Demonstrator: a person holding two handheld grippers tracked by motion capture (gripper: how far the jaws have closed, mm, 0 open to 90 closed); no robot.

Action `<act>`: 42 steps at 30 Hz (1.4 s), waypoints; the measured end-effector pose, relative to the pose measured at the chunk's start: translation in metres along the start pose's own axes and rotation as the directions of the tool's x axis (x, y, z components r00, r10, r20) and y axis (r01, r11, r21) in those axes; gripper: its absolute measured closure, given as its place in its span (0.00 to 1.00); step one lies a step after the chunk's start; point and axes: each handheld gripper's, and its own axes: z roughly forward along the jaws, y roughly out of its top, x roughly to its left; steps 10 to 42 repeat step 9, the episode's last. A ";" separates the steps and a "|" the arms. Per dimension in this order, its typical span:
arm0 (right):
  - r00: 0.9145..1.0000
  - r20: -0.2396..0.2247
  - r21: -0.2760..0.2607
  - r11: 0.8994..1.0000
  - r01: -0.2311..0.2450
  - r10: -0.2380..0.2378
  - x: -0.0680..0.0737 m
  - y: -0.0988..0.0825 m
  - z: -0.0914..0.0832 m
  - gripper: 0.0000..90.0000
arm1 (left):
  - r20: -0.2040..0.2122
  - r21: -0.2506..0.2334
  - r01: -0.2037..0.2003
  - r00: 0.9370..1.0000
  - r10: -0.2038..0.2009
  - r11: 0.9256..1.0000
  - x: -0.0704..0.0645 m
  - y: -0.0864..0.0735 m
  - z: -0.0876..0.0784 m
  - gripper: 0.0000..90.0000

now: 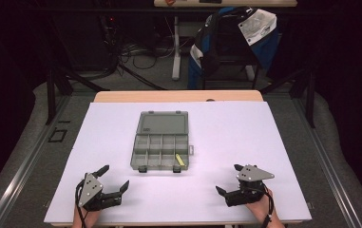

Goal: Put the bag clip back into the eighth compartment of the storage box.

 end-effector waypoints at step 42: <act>1.000 -0.008 0.008 1.000 0.003 -0.003 -0.001 -0.009 -0.001 0.00 | 0.003 0.004 0.002 1.000 -0.002 1.000 -0.001 0.001 0.004 0.12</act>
